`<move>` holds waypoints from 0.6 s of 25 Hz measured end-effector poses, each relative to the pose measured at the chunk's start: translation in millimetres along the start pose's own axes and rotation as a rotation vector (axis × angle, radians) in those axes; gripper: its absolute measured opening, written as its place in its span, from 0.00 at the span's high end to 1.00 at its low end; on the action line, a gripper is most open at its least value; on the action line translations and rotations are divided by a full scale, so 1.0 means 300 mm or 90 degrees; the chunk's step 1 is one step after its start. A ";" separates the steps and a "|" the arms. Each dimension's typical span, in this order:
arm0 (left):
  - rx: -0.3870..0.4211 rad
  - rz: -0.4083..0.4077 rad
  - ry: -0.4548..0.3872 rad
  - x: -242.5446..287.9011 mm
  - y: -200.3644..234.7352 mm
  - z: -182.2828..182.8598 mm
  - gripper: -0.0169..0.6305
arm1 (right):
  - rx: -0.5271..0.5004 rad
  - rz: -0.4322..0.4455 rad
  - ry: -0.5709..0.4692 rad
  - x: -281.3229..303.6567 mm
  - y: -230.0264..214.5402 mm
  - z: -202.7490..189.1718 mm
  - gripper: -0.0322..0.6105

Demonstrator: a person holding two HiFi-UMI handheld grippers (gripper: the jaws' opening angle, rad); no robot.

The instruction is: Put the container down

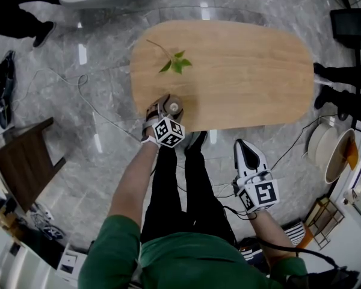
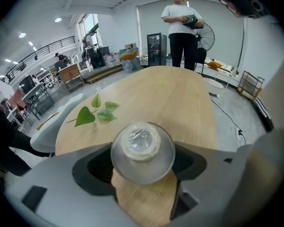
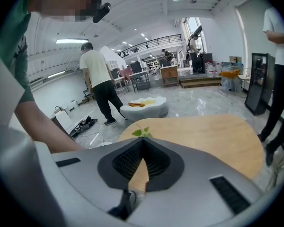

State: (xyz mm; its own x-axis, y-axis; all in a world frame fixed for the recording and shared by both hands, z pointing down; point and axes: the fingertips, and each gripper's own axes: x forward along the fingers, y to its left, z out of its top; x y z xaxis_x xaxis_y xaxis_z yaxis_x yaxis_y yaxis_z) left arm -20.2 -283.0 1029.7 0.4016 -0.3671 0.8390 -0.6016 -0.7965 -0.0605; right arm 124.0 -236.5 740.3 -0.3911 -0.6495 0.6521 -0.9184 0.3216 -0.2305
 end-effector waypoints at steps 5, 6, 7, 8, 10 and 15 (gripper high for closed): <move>-0.052 0.004 0.000 -0.024 0.018 0.005 0.40 | -0.003 0.007 -0.009 -0.007 0.012 0.023 0.93; -0.055 0.010 0.000 -0.038 0.021 0.005 0.39 | -0.002 0.008 -0.012 -0.011 0.011 0.029 0.93; -0.058 0.015 0.000 -0.059 0.022 0.004 0.39 | -0.002 0.008 -0.016 -0.016 0.011 0.036 0.93; -0.063 0.020 -0.001 -0.087 0.021 0.001 0.39 | -0.001 0.007 -0.020 -0.024 0.012 0.047 0.93; -0.081 0.031 -0.005 -0.160 0.019 -0.009 0.39 | 0.000 0.008 -0.029 -0.043 0.017 0.077 0.93; -0.091 0.062 -0.022 -0.376 0.036 -0.019 0.39 | -0.004 0.015 -0.068 -0.079 0.032 0.199 0.93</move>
State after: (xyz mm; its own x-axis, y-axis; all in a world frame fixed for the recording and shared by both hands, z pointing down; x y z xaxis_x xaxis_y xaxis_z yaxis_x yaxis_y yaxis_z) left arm -76.0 -247.5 937.5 0.3589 -0.4578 0.8134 -0.7303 -0.6805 -0.0608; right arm 120.8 -259.1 679.3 -0.4178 -0.7114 0.5651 -0.9083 0.3426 -0.2401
